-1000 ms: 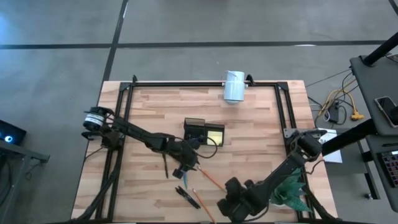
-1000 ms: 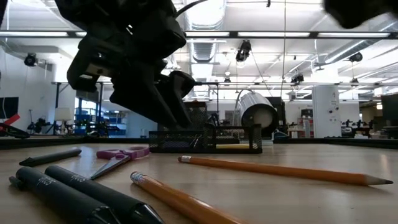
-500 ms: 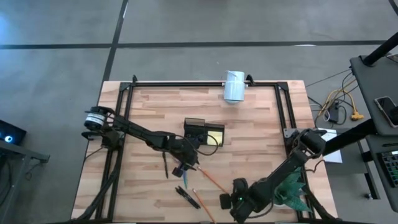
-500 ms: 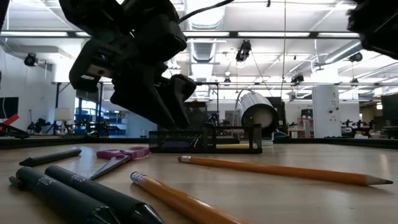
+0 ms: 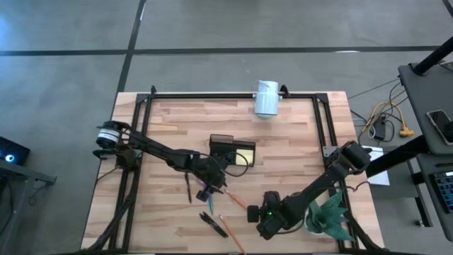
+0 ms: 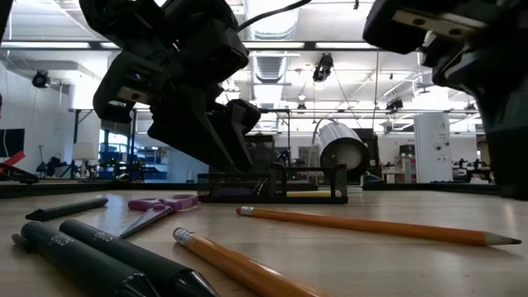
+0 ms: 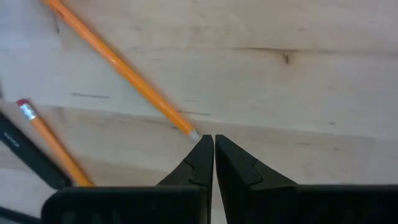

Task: Pick and place office supplies into organizer
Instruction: Put the top yellow pencil into the black desk organizer

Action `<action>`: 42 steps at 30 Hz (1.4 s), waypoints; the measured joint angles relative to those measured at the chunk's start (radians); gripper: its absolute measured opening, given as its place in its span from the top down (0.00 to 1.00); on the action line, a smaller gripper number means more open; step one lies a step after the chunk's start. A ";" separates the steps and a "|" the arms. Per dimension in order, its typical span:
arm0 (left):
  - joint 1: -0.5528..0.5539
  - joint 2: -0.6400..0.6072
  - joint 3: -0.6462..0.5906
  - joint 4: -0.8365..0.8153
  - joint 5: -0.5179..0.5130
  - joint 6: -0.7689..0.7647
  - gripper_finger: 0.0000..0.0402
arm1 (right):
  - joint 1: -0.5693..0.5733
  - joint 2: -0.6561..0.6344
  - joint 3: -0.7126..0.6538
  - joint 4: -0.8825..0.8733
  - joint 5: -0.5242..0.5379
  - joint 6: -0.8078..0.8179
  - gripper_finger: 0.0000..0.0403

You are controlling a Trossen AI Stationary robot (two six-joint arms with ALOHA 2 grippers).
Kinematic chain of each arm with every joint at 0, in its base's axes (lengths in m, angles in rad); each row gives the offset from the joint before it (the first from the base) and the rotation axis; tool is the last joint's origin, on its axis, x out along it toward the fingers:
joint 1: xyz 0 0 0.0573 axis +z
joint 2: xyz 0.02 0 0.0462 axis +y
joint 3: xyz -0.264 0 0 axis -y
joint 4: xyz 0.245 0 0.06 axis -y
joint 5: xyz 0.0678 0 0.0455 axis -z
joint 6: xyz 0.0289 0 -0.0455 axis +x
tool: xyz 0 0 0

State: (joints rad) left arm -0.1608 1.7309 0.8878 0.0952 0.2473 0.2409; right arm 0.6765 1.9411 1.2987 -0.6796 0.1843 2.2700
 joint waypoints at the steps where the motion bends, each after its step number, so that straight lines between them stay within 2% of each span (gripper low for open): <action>1: 0.000 0.000 0.001 0.000 0.002 0.000 0.68 | -0.001 -0.001 0.000 0.000 0.000 0.000 0.97; 13: 0.004 0.001 0.002 0.001 0.003 -0.001 0.68 | 0.001 -0.002 0.000 0.003 -0.003 0.001 0.97; 20: 0.005 0.002 0.002 0.001 0.003 0.000 0.68 | -0.010 0.031 0.000 0.119 -0.004 -0.015 0.97; 33: 0.005 0.002 -0.002 0.001 0.003 0.000 0.68 | -0.018 0.045 0.001 0.091 -0.002 -0.018 0.97; 42: 0.005 0.002 -0.004 0.002 0.003 -0.001 0.68 | -0.025 0.070 0.002 0.136 0.003 -0.025 0.97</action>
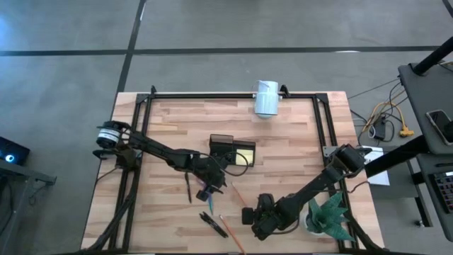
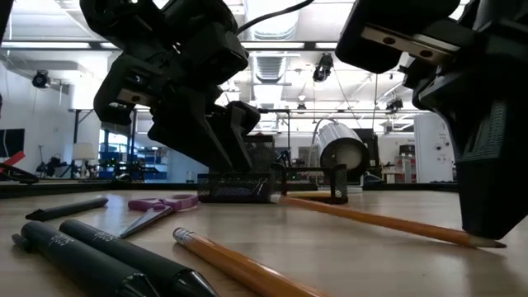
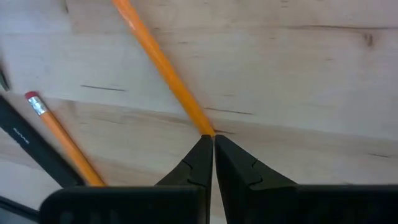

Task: Pick and place office supplies into organizer
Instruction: Put the top yellow pencil into the black desk organizer

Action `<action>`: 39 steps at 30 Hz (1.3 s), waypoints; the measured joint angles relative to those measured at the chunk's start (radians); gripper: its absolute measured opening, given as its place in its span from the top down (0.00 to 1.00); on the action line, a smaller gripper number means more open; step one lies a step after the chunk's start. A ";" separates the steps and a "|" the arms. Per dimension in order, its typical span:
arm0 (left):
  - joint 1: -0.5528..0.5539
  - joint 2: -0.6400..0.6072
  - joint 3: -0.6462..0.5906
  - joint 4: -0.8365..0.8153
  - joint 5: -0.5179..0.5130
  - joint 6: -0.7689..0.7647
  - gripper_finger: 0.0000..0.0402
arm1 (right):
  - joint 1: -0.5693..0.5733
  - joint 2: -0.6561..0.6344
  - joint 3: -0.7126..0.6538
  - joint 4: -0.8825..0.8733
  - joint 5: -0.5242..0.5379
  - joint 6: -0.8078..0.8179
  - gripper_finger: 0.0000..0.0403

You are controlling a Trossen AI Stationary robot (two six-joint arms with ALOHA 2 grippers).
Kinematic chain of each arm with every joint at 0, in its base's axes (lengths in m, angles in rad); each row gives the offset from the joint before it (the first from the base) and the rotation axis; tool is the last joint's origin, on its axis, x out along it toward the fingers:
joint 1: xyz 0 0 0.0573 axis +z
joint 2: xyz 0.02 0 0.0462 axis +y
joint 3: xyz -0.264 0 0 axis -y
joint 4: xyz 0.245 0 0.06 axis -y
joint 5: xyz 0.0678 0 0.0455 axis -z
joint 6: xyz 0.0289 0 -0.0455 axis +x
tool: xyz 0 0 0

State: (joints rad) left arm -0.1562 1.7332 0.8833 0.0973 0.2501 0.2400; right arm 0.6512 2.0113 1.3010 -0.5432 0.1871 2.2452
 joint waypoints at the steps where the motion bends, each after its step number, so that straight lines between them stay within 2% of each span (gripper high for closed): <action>1: 0.000 0.000 0.000 -0.001 0.000 0.000 0.68 | -0.001 0.000 0.000 -0.004 0.000 0.000 0.97; 8: 0.006 0.000 0.001 -0.001 0.000 0.016 0.68 | -0.001 0.000 0.000 -0.026 -0.001 -0.001 0.97; 15: 0.018 0.002 0.034 -0.002 0.000 0.171 0.68 | -0.001 0.001 -0.001 -0.057 -0.005 -0.004 0.97; 22: 0.033 0.034 0.088 -0.042 0.003 0.194 0.68 | -0.002 0.002 -0.002 -0.057 -0.008 -0.004 0.97; 29: 0.033 0.084 0.085 -0.080 0.038 0.243 0.68 | -0.001 0.002 -0.002 -0.057 -0.008 0.003 0.97; 39: 0.033 0.106 0.087 -0.079 0.034 0.248 0.68 | -0.001 0.002 -0.002 -0.052 -0.012 0.006 0.97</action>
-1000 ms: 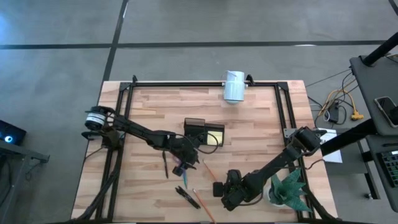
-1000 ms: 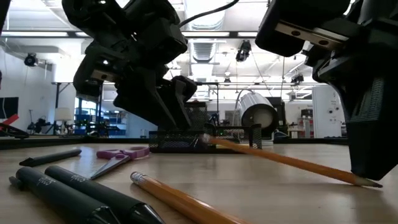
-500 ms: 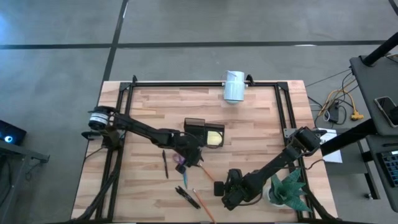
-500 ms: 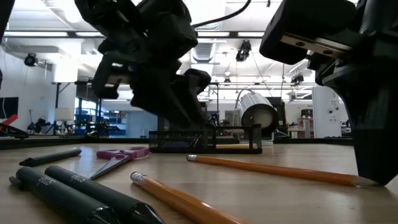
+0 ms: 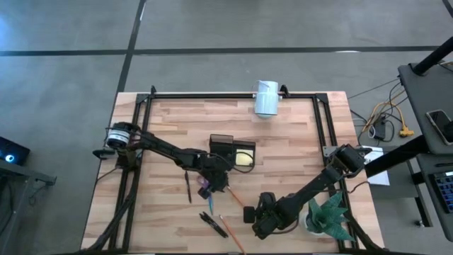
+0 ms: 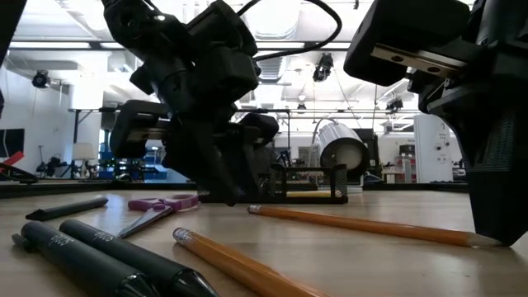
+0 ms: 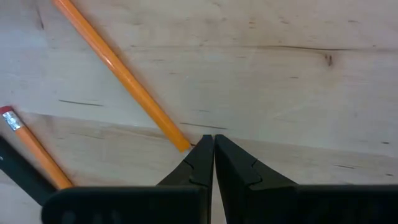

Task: Pick and place office supplies into organizer
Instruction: Put the top yellow pencil into the black desk organizer

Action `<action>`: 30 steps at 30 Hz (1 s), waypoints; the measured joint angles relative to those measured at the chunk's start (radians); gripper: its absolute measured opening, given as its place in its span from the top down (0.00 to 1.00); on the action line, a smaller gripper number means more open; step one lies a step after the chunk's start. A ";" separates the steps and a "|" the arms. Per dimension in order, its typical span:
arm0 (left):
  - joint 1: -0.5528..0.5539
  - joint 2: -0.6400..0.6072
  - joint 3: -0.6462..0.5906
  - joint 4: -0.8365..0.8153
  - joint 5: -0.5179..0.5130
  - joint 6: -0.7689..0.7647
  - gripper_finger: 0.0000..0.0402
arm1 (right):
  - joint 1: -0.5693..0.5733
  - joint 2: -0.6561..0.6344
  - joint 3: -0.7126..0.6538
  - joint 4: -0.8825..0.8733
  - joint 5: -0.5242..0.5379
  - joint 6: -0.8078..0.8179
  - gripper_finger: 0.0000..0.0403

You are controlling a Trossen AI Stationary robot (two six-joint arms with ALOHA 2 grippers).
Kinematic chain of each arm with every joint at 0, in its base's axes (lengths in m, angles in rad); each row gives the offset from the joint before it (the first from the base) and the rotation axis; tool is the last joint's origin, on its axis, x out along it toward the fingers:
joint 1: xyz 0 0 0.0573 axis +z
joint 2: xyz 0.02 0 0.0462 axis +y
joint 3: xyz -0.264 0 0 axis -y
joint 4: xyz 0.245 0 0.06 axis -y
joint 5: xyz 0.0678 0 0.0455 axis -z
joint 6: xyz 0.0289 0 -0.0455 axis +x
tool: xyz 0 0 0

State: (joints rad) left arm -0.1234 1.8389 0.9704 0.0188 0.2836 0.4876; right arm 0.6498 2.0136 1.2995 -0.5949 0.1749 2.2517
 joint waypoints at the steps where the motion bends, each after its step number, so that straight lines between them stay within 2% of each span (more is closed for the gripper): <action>1: 0.001 0.000 0.001 0.000 0.000 0.000 0.68 | 0.000 0.000 0.000 0.001 0.000 0.000 0.97; 16: 0.006 0.000 0.003 0.026 0.000 -0.007 0.68 | 0.007 -0.007 0.084 -0.030 0.008 -0.105 0.97; 30: 0.006 0.002 0.002 0.026 0.000 -0.011 0.68 | 0.006 0.000 0.065 -0.037 0.030 -0.112 0.97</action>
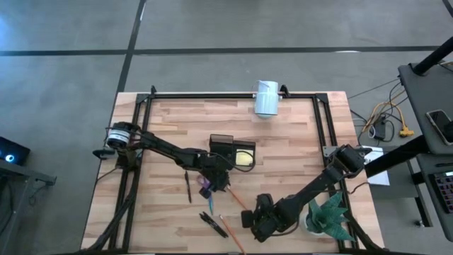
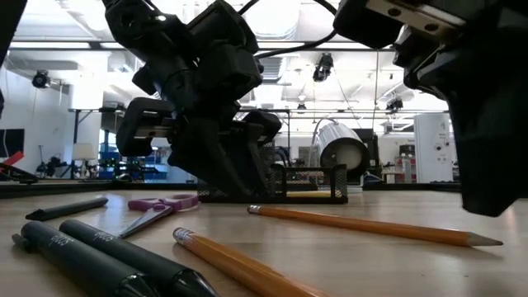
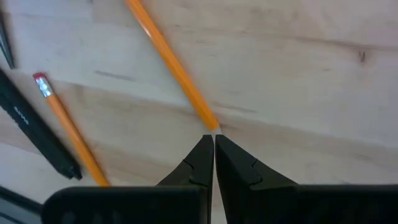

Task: Pick and place office supplies into organizer
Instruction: Put the top yellow pencil into the black desk organizer

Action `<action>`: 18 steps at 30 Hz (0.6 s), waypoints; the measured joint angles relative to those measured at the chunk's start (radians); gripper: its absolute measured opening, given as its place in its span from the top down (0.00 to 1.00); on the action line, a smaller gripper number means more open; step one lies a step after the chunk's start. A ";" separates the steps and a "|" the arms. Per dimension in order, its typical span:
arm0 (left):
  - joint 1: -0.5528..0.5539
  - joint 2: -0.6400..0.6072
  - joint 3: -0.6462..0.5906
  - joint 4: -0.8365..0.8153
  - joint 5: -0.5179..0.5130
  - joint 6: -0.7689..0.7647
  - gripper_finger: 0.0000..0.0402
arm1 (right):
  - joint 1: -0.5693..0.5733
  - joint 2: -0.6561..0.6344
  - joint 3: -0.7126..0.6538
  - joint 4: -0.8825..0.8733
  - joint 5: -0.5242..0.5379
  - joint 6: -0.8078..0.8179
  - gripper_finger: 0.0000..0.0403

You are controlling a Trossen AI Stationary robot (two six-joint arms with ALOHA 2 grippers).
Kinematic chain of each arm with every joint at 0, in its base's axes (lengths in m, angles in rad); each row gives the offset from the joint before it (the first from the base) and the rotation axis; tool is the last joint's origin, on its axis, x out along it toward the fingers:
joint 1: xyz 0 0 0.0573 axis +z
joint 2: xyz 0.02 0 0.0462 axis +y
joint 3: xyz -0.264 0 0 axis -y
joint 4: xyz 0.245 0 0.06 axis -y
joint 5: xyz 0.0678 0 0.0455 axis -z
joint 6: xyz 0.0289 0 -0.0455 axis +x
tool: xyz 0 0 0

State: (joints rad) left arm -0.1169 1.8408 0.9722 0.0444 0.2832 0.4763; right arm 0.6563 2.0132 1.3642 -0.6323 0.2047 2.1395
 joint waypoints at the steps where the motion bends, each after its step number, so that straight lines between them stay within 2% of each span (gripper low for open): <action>1: 0.000 0.000 0.000 0.000 0.000 0.000 0.68 | 0.000 0.000 -0.003 0.001 0.007 0.000 0.97; 18: 0.000 0.000 0.000 0.000 0.000 0.000 0.68 | 0.000 0.000 -0.046 0.072 0.009 0.003 0.97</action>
State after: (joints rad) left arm -0.1169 1.8412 0.9718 0.0448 0.2832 0.4763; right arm 0.6563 2.0136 1.3182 -0.5606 0.2134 2.1429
